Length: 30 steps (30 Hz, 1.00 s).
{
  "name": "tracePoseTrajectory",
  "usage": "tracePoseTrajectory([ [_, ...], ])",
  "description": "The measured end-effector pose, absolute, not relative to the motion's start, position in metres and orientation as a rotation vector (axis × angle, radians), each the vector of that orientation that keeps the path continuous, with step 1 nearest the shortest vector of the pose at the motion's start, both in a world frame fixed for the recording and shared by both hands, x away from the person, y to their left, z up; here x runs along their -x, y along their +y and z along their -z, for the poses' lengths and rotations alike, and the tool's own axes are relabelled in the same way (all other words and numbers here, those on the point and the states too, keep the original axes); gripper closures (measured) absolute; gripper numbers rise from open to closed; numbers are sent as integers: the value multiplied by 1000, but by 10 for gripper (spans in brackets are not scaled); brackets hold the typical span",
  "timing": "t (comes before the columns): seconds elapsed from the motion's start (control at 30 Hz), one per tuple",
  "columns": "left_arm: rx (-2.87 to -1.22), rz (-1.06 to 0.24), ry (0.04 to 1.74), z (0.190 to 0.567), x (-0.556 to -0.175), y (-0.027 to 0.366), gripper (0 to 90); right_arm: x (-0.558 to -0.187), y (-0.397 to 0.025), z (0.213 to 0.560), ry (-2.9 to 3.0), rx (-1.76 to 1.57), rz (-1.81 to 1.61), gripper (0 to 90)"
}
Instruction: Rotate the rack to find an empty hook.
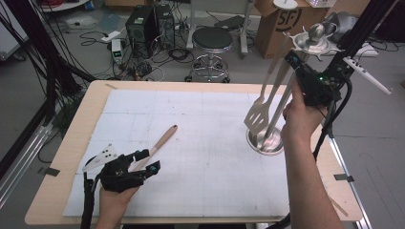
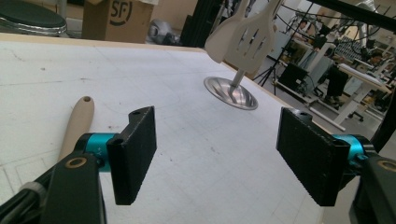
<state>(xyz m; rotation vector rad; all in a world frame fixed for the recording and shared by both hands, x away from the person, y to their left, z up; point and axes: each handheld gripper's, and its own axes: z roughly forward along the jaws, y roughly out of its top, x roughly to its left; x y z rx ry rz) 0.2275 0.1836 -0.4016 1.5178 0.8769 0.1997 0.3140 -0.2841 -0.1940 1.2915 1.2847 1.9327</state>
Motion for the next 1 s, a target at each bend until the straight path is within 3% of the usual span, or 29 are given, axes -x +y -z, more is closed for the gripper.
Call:
tracePoseTrajectory([
  [1.0,-1515,-201,892,404,-227,187,293,-330,-265,191,1255,-1327,-1919,900],
])
